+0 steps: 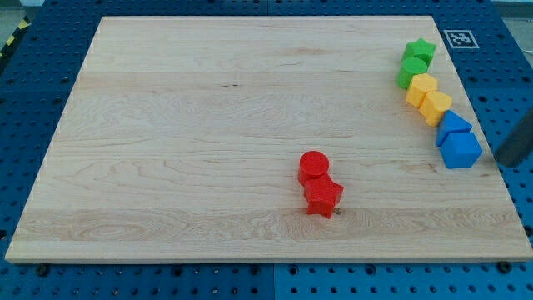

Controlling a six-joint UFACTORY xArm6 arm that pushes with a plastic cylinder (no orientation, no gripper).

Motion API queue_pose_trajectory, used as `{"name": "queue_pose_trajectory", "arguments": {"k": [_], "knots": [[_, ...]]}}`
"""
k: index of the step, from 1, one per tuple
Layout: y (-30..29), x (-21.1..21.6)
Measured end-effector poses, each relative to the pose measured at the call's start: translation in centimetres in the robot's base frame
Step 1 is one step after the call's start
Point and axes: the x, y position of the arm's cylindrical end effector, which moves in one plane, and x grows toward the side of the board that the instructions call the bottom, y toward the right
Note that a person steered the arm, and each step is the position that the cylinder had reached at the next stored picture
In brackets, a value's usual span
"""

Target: Slide the blue cube towards red circle

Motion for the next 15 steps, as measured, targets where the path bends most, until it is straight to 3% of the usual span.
{"name": "queue_pose_trajectory", "arguments": {"k": [8, 10, 15], "knots": [[-2.5, -1.1], [-6.4, -1.1], [-9.1, -1.0]]}}
